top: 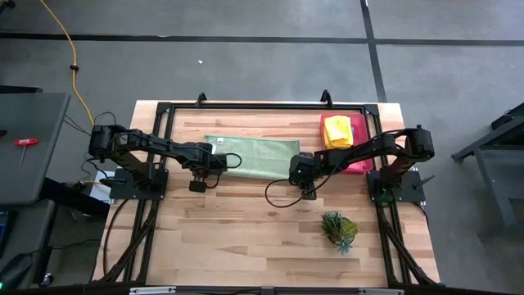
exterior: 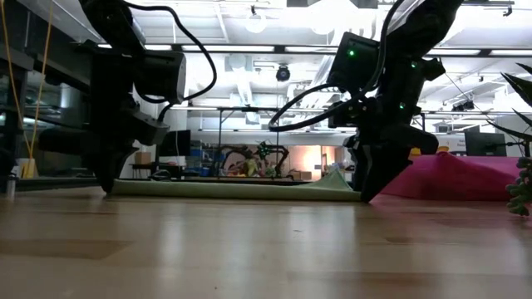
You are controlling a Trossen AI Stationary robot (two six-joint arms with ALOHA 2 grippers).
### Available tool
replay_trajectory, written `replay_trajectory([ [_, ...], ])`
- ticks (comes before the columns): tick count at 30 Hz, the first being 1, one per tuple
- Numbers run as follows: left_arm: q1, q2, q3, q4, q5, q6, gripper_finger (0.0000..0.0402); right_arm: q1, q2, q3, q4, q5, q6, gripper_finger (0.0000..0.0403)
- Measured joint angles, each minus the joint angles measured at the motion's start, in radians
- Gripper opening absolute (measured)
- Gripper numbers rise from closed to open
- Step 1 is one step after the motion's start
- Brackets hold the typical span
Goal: Fold microfiber towels
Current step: Fold the light green microfiber cloth
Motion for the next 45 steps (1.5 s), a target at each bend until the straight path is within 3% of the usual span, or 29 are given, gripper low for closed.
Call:
replay_trajectory([
  [45, 0.000, 0.000, 0.000, -0.004, 0.036, 0.008, 0.0000, 0.000, 0.001, -0.002, 0.003, 0.012, -0.028, 0.0131],
])
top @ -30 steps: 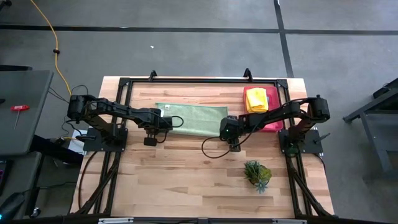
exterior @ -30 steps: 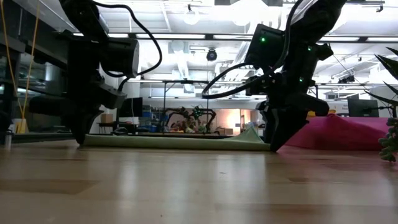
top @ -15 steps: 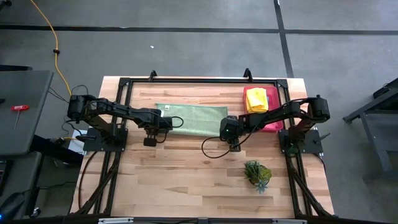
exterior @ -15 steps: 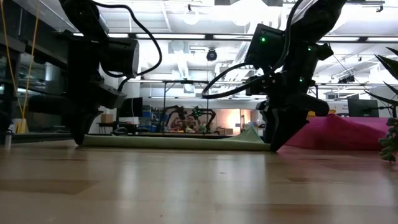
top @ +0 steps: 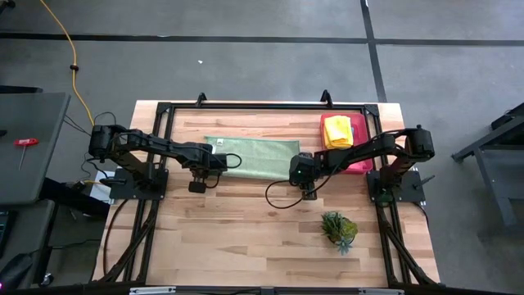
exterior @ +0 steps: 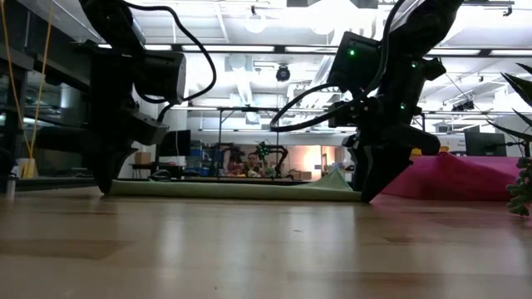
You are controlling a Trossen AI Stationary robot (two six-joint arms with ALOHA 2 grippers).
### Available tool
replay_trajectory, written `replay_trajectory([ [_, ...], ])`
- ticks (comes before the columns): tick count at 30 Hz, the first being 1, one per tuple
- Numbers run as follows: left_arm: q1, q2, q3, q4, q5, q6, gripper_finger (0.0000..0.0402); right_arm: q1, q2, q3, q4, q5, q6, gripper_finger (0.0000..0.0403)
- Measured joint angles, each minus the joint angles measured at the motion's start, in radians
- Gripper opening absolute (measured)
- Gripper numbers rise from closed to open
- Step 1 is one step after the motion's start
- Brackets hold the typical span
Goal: Fold microfiber towels
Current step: Fold the light green microfiber cloth
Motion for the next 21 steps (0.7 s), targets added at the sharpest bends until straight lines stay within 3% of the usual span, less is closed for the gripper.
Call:
replay_trajectory([
  [4, 0.000, 0.000, 0.000, 0.000, 0.009, -0.031, 0.0000, 0.011, 0.000, 0.000, -0.001, 0.031, 0.000, 0.0100],
  [9, -0.001, 0.019, 0.004, -0.005, 0.022, -0.063, 0.0000, 0.051, 0.000, -0.001, -0.004, 0.088, 0.006, 0.0012],
  [13, -0.007, 0.029, 0.004, -0.008, 0.021, -0.064, 0.0000, 0.080, 0.001, 0.000, -0.034, 0.133, 0.042, 0.0010],
  [21, -0.036, 0.034, 0.035, -0.054, 0.072, -0.111, 0.0000, 0.079, -0.005, 0.000, -0.063, 0.099, 0.121, 0.0002],
])
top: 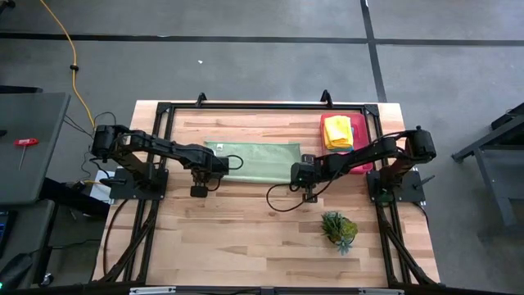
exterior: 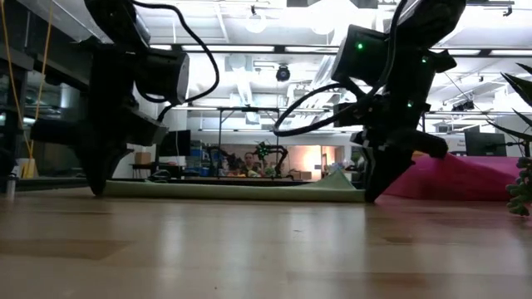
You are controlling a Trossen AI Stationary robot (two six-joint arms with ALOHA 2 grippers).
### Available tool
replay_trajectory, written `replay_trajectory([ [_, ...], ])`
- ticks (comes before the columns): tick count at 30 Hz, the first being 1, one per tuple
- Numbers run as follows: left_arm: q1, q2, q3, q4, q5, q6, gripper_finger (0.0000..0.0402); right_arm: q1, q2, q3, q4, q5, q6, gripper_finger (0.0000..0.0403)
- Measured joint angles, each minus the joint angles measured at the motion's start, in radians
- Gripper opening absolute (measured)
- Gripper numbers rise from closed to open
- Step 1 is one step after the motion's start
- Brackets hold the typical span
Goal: Fold microfiber towels
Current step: Fold the light green microfiber cloth
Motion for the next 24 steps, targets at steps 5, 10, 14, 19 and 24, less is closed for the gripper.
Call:
replay_trajectory([
  [5, -0.005, 0.000, 0.036, -0.039, 0.069, -0.066, 0.0000, -0.009, -0.025, -0.003, -0.018, -0.040, -0.001, 0.0001],
  [10, -0.013, 0.000, 0.079, -0.103, 0.119, -0.118, 0.0000, -0.025, -0.082, -0.004, -0.038, -0.124, 0.004, 0.0001],
  [14, -0.024, 0.000, 0.122, -0.160, 0.217, -0.187, 0.0000, -0.034, -0.136, -0.004, -0.073, -0.229, 0.023, 0.0000],
  [19, -0.039, -0.016, 0.172, -0.245, 0.354, -0.212, 0.0000, -0.041, -0.223, -0.003, -0.105, -0.357, 0.082, 0.0000],
  [24, -0.010, -0.054, 0.197, -0.282, 0.296, -0.216, 0.0000, -0.101, -0.274, -0.003, -0.106, -0.357, 0.234, 0.0000],
])
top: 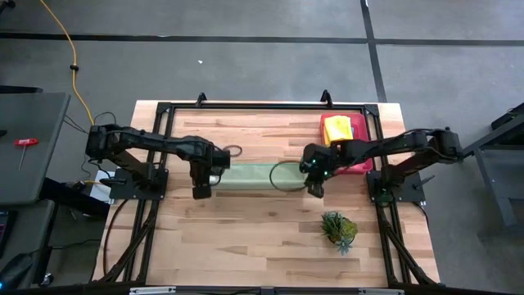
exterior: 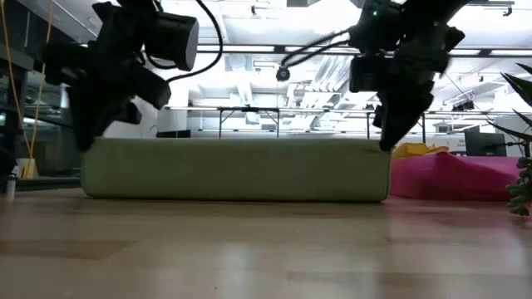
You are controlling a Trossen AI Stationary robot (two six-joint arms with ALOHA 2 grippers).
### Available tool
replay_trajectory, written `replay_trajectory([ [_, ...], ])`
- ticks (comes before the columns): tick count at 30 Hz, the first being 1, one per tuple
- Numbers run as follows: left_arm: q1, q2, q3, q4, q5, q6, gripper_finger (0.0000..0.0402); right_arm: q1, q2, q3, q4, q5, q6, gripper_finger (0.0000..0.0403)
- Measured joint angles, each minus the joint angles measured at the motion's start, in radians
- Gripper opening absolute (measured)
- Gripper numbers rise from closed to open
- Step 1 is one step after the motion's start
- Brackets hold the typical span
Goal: Fold microfiber towels
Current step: Fold the light green microfiber cloth
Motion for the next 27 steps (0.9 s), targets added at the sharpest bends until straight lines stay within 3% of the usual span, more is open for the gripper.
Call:
replay_trajectory([
  [6, 0.100, -0.021, -0.003, 0.027, -0.105, -0.041, 0.0000, -0.070, 0.012, 0.000, 0.018, 0.045, 0.047, 0.0000],
  [11, 0.164, -0.020, -0.029, 0.078, -0.126, -0.082, 0.0000, -0.108, 0.041, 0.000, 0.046, 0.084, 0.054, 0.0000],
  [27, 0.148, -0.020, -0.104, 0.180, -0.168, -0.188, 0.0000, -0.153, 0.100, 0.002, 0.095, 0.154, 0.174, 0.0000],
])
